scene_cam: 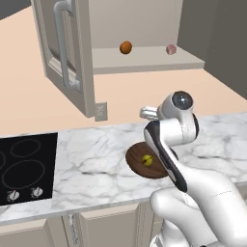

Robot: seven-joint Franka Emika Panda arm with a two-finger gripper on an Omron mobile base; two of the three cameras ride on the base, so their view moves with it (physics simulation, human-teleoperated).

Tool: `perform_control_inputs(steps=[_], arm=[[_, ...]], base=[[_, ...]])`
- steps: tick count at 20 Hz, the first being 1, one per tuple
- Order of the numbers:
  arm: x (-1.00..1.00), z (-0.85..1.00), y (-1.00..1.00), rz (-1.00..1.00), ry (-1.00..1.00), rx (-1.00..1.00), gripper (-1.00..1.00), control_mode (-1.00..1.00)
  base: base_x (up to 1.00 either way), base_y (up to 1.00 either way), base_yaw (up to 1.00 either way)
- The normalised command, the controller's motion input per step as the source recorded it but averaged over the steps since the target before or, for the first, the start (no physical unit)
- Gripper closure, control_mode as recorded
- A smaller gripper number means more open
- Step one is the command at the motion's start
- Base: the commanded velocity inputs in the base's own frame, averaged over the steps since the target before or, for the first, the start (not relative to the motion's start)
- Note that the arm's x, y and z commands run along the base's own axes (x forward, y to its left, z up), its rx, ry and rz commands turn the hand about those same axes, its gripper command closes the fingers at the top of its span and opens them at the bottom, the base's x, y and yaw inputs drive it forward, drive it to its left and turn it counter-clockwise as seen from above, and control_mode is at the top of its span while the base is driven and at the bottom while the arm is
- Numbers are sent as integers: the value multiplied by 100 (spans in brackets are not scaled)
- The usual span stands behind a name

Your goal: Open the cabinet. Pick the mango and pear from the cabinet and place them into the bowl. Then close the cabinet.

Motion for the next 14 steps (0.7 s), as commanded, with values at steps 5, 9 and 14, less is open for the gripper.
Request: perform_control_inputs(steps=[5, 9, 14], arm=[[-29, 100, 0, 14, -21, 0, -100, -100], [-1, 100, 0, 11, -12, -3, -100, -100], [-2, 100, 8, 8, -3, -7, -100, -100]], base=[[0, 0, 0], [0, 0, 0], [0, 0, 0]])
